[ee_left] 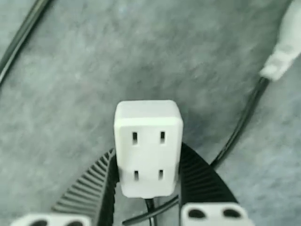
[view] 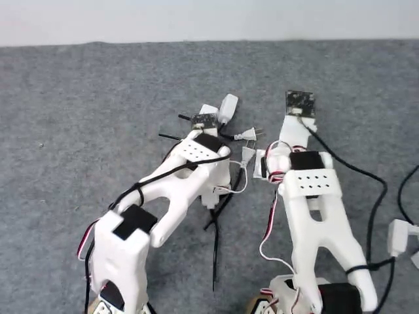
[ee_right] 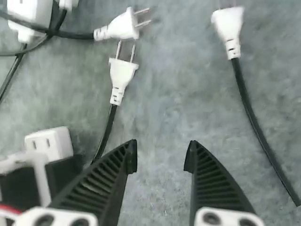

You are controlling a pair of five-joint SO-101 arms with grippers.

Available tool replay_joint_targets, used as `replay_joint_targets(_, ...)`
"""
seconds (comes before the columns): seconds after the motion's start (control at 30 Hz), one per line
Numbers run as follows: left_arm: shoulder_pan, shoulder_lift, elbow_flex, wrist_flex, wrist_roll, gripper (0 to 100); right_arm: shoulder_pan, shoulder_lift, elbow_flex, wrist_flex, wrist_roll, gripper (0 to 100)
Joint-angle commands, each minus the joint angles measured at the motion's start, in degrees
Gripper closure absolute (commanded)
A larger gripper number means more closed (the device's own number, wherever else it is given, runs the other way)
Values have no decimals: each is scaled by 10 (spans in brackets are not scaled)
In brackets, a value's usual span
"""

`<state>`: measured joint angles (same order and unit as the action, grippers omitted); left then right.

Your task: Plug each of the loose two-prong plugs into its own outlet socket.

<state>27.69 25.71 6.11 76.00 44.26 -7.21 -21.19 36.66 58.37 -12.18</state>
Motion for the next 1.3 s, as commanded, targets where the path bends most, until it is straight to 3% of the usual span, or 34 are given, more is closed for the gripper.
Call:
replay_joint_targets(0.0, -3, -85, 74, 11, -4, 988, -26, -23, -2, -1, 7, 827)
replay_joint_targets(0.37, -18, -329, 377, -202, -4, 987, -107, -24, 47, -6, -40, 827)
replay_joint_targets(0.67, -34, -276, 395, -202, -7, 987, -162, -22, 121, -126, -81, 827)
replay_joint_targets(0.87, -55, -262, 378, -189, -56, 987, -162, 11, 134, -169, -82, 827)
replay_joint_targets(1.1, -55, -268, 378, -201, -83, 986, -160, 109, 58, -131, -83, 827)
replay_joint_targets(1.27, -55, -268, 374, -204, -84, 985, -159, 123, 44, -127, -80, 899)
